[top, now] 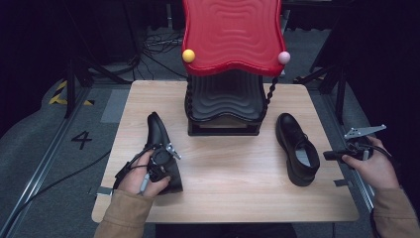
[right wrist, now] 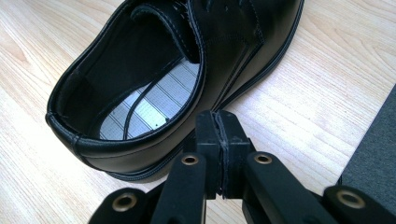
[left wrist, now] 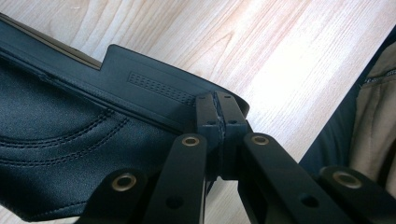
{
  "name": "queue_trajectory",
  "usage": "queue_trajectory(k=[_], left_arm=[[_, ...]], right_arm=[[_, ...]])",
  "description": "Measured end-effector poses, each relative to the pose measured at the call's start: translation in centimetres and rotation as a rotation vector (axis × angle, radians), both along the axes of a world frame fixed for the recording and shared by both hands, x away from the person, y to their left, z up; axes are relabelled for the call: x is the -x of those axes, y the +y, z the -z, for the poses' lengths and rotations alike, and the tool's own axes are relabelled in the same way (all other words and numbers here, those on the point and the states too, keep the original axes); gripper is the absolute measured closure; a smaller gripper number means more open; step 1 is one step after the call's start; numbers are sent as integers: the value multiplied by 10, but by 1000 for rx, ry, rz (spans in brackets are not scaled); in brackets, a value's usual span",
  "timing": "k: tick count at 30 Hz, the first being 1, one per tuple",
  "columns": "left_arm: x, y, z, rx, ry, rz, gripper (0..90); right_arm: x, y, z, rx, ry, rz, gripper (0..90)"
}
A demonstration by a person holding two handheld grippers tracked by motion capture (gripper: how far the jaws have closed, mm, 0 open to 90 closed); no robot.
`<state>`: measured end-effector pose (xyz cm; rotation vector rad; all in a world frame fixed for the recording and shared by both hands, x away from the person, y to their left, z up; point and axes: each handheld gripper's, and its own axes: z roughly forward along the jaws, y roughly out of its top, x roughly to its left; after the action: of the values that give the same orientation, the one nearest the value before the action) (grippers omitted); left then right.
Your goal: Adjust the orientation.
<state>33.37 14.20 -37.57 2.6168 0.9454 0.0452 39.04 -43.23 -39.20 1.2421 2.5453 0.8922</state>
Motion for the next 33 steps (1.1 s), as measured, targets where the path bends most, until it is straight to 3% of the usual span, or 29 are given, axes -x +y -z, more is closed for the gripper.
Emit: queue_trajectory(k=[5, 14, 24, 33], left_arm=[[-1, -11, -2, -32, -18, 14, 900], [-9, -28, -4, -20, -20, 32, 899], [-27, -62, 4, -16, 4, 75, 900], [-38, -77, 11, -38, 11, 46, 899]], right_arm=[[1, 1, 0, 1, 5, 3, 882], [8, -7, -1, -6, -4, 26, 869], [23, -22, -2, -14, -17, 59, 854], [34, -31, -2, -20, -22, 81, 840]])
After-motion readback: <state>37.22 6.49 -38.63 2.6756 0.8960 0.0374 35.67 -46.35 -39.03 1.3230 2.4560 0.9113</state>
